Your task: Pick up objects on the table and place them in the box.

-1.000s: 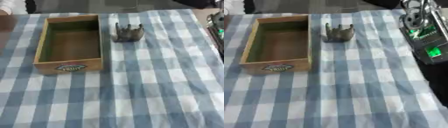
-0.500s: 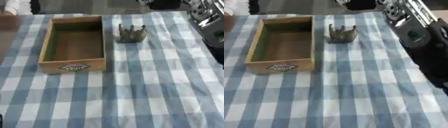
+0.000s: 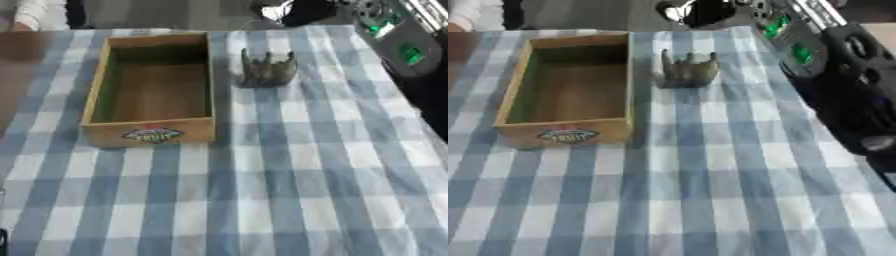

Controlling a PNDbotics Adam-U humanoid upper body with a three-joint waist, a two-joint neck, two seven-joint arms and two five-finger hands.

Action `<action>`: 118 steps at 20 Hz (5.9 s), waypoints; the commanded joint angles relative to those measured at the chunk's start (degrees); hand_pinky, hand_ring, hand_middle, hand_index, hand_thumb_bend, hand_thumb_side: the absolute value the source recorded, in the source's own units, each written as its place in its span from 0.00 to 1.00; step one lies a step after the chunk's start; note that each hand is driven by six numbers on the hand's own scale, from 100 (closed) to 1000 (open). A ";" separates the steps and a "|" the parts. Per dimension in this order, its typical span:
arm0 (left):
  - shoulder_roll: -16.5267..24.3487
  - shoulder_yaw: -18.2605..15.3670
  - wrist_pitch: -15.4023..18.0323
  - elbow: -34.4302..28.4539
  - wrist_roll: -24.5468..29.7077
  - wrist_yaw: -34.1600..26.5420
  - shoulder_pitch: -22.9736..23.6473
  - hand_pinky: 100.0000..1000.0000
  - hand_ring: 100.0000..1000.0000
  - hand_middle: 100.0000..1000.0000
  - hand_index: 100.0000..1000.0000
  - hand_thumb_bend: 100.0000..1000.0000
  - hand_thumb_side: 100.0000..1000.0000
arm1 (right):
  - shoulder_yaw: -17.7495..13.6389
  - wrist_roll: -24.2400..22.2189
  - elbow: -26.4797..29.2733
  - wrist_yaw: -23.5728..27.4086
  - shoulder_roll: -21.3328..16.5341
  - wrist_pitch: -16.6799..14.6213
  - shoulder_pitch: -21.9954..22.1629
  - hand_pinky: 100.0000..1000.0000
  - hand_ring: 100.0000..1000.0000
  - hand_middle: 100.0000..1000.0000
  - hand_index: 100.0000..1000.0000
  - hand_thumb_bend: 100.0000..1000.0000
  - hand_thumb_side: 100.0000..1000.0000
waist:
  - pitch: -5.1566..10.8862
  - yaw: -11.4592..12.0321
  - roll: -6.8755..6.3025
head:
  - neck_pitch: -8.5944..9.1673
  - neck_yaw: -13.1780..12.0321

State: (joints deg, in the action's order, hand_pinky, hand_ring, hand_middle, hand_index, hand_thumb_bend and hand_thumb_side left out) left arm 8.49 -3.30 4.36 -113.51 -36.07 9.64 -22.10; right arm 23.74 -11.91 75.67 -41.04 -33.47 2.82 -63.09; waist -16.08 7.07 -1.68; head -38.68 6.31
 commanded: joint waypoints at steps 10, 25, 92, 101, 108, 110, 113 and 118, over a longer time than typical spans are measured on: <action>0.41 0.30 -0.01 -1.08 0.37 -0.45 -0.18 0.74 0.78 0.75 0.63 0.00 0.63 | -3.31 -11.34 -17.92 -5.51 4.64 -11.19 -6.25 0.84 0.92 0.84 1.00 0.52 0.16 | 1.03 0.26 -0.03 | 0.71 0.26; 0.28 0.31 -0.04 -1.08 0.40 -0.60 -0.16 0.74 0.78 0.75 0.63 0.00 0.63 | -9.04 -25.14 -28.55 -11.93 6.73 -20.98 -9.24 0.88 0.95 0.86 1.00 0.50 0.01 | 0.74 0.21 -0.13 | 0.38 0.43; 0.24 0.65 -0.08 -1.08 0.89 -1.13 -0.93 0.75 0.77 0.75 0.61 0.00 0.63 | -14.09 -27.42 -30.53 -22.74 9.91 -7.07 -9.17 0.83 0.92 0.75 0.90 0.49 0.29 | -3.15 1.88 -0.34 | 3.70 3.05; 0.37 0.73 -0.08 -1.08 1.05 -1.19 -1.15 0.75 0.77 0.75 0.61 0.00 0.63 | -14.34 -26.47 -31.55 -23.34 10.52 -6.04 -9.71 0.82 0.92 0.71 0.87 0.38 0.17 | -3.61 2.30 -0.21 | 4.08 3.50; 0.40 0.70 -0.08 -1.08 1.08 -1.20 -1.14 0.75 0.77 0.75 0.61 0.00 0.62 | -14.40 -27.62 -32.22 -24.01 10.72 -5.60 -9.88 0.82 0.92 0.69 0.84 0.30 0.00 | -3.69 2.34 -0.13 | 4.02 3.53; 0.40 0.70 -0.08 -1.08 1.08 -1.20 -1.14 0.75 0.77 0.75 0.61 0.00 0.62 | -14.51 -27.65 -32.36 -24.24 10.69 -5.47 -9.88 0.82 0.91 0.68 0.83 0.22 0.03 | -3.70 2.32 -0.10 | 4.01 3.51; 0.40 0.71 -0.09 -1.08 1.07 -1.21 -1.13 0.75 0.77 0.75 0.61 0.00 0.62 | -14.67 -27.39 -32.60 -24.48 10.73 -5.12 -9.87 0.81 0.91 0.66 0.82 0.19 0.06 | -3.66 2.29 -0.12 | 4.02 3.48; 0.37 0.74 -0.08 -1.08 1.10 -1.24 -1.14 0.75 0.77 0.75 0.61 0.00 0.63 | -14.77 -26.63 -32.86 -24.69 10.98 -4.86 -9.86 0.81 0.90 0.65 0.81 0.22 0.06 | -3.60 2.35 -0.20 | 4.24 3.67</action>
State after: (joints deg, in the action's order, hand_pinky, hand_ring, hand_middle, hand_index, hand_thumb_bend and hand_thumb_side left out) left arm 8.01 -2.70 4.18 -113.51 -35.17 8.55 -22.55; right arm 9.22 -38.92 42.84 -65.03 -21.89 -2.20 -71.92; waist -20.82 9.34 -1.76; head -35.11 9.80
